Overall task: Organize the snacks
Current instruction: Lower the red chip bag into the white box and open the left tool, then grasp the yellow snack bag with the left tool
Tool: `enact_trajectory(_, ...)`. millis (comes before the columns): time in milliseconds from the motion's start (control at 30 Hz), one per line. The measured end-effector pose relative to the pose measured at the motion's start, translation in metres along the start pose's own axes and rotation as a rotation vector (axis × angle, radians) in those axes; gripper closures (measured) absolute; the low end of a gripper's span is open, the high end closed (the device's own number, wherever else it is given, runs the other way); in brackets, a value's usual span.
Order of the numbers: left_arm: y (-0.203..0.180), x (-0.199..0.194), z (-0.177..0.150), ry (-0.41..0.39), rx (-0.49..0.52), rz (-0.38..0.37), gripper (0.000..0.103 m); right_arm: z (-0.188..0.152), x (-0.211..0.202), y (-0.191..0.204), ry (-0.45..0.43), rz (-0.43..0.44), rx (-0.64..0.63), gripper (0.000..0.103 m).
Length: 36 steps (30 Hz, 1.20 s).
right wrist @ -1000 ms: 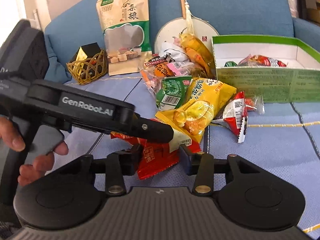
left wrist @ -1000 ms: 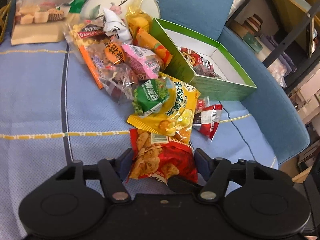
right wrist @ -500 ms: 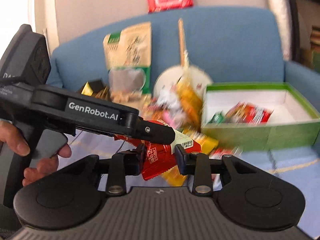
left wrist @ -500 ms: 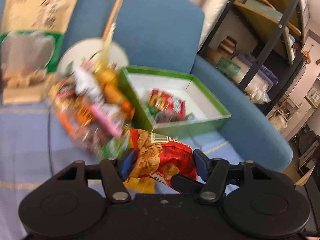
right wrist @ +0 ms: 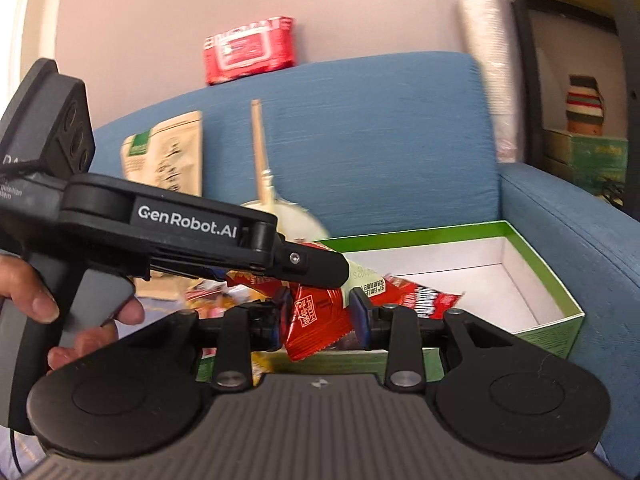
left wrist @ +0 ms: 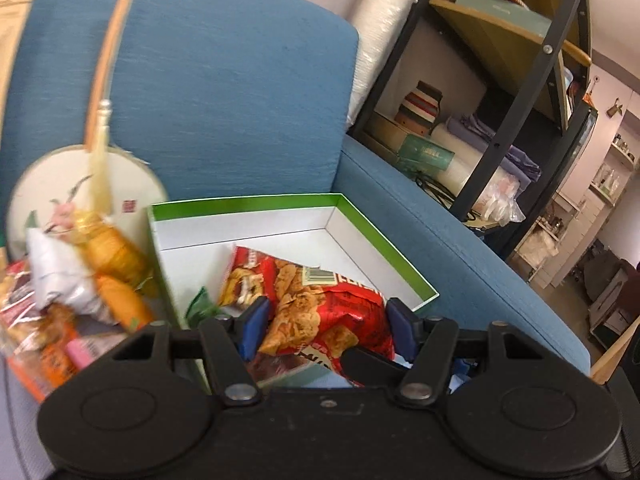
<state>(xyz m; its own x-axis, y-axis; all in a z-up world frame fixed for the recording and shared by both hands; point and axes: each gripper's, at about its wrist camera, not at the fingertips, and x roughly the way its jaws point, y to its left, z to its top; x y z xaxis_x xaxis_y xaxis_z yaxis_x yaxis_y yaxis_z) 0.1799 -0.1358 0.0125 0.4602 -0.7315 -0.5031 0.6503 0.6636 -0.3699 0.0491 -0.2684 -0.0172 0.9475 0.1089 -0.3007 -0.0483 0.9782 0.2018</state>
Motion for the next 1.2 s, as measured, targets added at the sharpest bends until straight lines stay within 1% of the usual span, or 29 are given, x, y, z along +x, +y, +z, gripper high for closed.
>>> enact_trajectory(67,-0.001,0.012,0.005,0.008,-0.007,-0.005,0.015,-0.001,0.004,-0.009,-0.011,-0.01,0.025,0.046)
enact_trajectory(200,-0.004,0.032,0.014,0.013,0.022,-0.008,0.014,-0.003,0.014,-0.025,-0.028,-0.033,0.068,0.046)
enact_trajectory(267,-0.003,0.042,0.015,0.024,0.029,0.003,0.008,-0.006,0.022,-0.031,-0.028,-0.054,0.089,0.046)
enact_trajectory(300,-0.003,0.045,0.014,0.026,0.031,0.019,0.003,-0.008,0.027,-0.033,-0.022,-0.072,0.099,0.043)
enact_trajectory(333,-0.003,0.047,0.013,0.027,0.038,0.033,0.0,-0.01,0.032,-0.034,-0.013,-0.092,0.105,0.038)
enact_trajectory(400,-0.002,0.045,0.007,0.006,0.047,0.084,0.0,-0.015,0.041,-0.037,0.025,-0.117,0.11,0.033)
enact_trajectory(433,-0.002,0.043,0.004,-0.011,0.053,0.111,0.0,-0.017,0.044,-0.038,0.035,-0.126,0.11,0.027)
enact_trajectory(467,-0.001,0.043,0.002,-0.015,0.058,0.128,0.0,-0.019,0.045,-0.038,0.046,-0.136,0.109,0.023)
enact_trajectory(500,0.0,0.042,0.001,-0.008,0.061,0.138,0.0,-0.02,0.045,-0.038,0.051,-0.14,0.107,0.018)
enact_trajectory(567,0.003,0.041,-0.001,0.001,0.068,0.14,0.0,-0.02,0.042,-0.036,0.05,-0.137,0.107,0.016)
enact_trajectory(600,0.003,0.037,-0.002,0.0,0.07,0.143,0.0,-0.019,0.038,-0.034,0.045,-0.132,0.105,0.015)
enact_trajectory(700,0.003,0.025,-0.004,-0.009,0.062,0.141,0.0,-0.016,0.024,-0.025,0.022,-0.126,0.084,0.0)
enact_trajectory(833,0.002,0.002,-0.008,-0.018,0.056,0.189,0.0,-0.014,0.005,-0.012,0.022,-0.117,0.038,0.0)
enact_trajectory(867,0.001,-0.004,-0.009,-0.015,0.059,0.209,0.0,-0.016,0.0,-0.008,0.025,-0.11,0.036,0.0)
enact_trajectory(967,0.007,-0.033,-0.023,-0.042,0.044,0.244,0.0,-0.023,-0.016,0.004,0.039,-0.079,0.046,0.0)
enact_trajectory(1100,0.024,-0.064,-0.043,-0.034,-0.045,0.302,0.0,-0.038,-0.028,0.023,0.09,-0.045,0.039,0.0)
enact_trajectory(1200,0.039,-0.083,-0.062,-0.029,-0.11,0.318,0.0,-0.052,-0.031,0.039,0.143,0.001,0.043,0.0)
